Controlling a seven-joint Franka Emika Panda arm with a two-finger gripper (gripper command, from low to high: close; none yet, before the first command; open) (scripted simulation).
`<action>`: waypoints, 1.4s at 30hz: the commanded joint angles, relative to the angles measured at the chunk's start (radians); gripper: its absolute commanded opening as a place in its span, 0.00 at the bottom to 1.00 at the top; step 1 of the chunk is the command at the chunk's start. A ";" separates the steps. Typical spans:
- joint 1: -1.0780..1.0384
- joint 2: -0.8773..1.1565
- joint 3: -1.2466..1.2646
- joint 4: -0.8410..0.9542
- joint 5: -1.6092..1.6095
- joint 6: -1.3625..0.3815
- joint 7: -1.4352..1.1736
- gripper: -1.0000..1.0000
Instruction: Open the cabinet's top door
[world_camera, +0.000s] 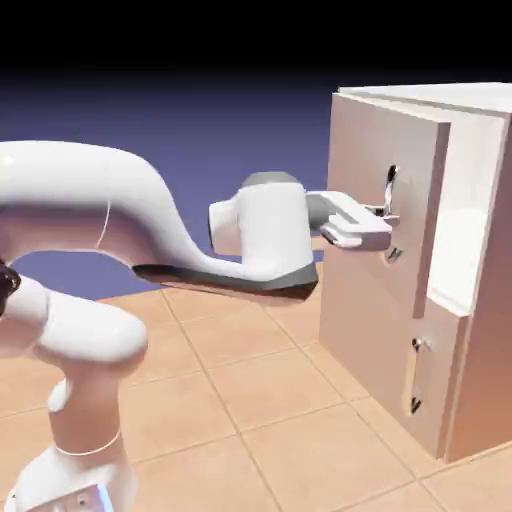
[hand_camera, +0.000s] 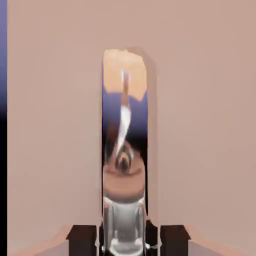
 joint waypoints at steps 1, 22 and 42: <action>-0.031 -0.014 0.036 -0.031 0.038 -0.023 -0.015 0.00; -0.172 -0.282 0.785 -0.375 0.934 -0.568 -0.236 0.00; -0.229 0.172 1.509 0.003 1.666 -1.241 -0.085 0.00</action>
